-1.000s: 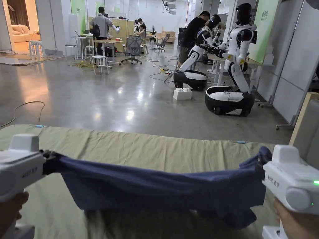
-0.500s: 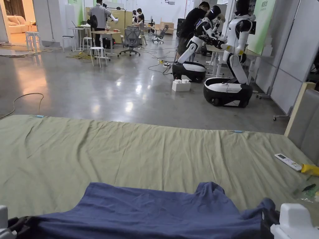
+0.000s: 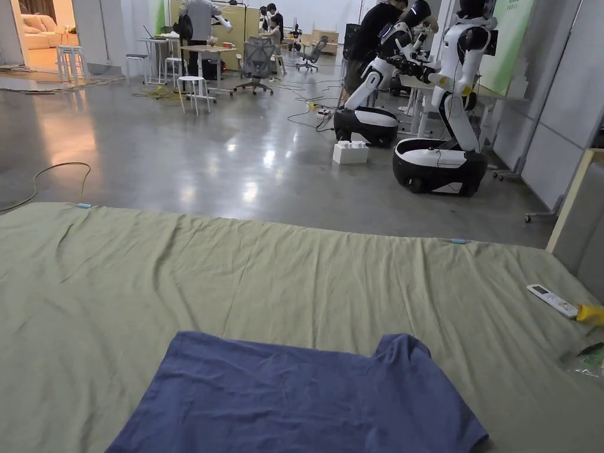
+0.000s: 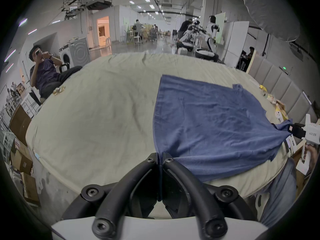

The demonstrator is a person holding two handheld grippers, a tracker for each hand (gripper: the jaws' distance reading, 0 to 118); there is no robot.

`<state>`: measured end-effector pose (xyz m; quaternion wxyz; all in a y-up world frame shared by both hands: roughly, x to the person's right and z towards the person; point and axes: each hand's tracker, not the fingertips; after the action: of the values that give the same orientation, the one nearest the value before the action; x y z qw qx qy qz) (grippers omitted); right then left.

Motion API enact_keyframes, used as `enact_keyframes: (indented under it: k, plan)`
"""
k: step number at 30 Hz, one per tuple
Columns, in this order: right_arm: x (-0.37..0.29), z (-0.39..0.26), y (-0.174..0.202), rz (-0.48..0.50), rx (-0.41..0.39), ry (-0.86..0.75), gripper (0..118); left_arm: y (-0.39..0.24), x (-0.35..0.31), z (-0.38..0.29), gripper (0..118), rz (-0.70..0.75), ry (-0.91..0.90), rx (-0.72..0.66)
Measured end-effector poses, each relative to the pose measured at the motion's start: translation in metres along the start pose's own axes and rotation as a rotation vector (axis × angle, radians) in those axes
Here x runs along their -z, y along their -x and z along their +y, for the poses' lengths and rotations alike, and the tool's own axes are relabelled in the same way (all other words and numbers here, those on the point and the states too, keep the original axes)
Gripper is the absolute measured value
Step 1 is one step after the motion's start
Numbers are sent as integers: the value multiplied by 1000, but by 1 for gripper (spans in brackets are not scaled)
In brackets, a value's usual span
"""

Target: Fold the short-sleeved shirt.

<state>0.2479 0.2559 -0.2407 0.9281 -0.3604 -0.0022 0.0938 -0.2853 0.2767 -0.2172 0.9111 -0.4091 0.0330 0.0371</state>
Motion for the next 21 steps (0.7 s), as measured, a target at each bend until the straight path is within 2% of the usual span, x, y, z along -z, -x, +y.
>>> enact_keyframes:
  k: [4,9,10,11,12,14,15,19,21]
  plan:
    - [21,-11,1,1,-2,82,4,-8,20,-5,4,37,110,20]
    - [25,-16,2,-8,12,117,6,-15,26,-13,4,47,133,32]
    - [23,-14,2,-12,13,116,11,-17,24,-12,5,50,128,27]
    - [21,-13,4,-23,16,116,28,-19,24,-11,9,60,123,32]
    - [18,-12,5,-28,16,109,41,-21,22,-9,17,72,112,47]
    - [22,-11,0,-22,17,94,54,-26,17,-6,45,110,74,82]
    - [21,-9,1,-24,17,76,59,-27,16,-3,53,120,39,89]
    - [4,5,10,-20,56,-16,69,-32,6,10,55,103,-57,88]
    - [-1,13,10,-15,90,-70,79,-36,0,19,55,98,-128,101]
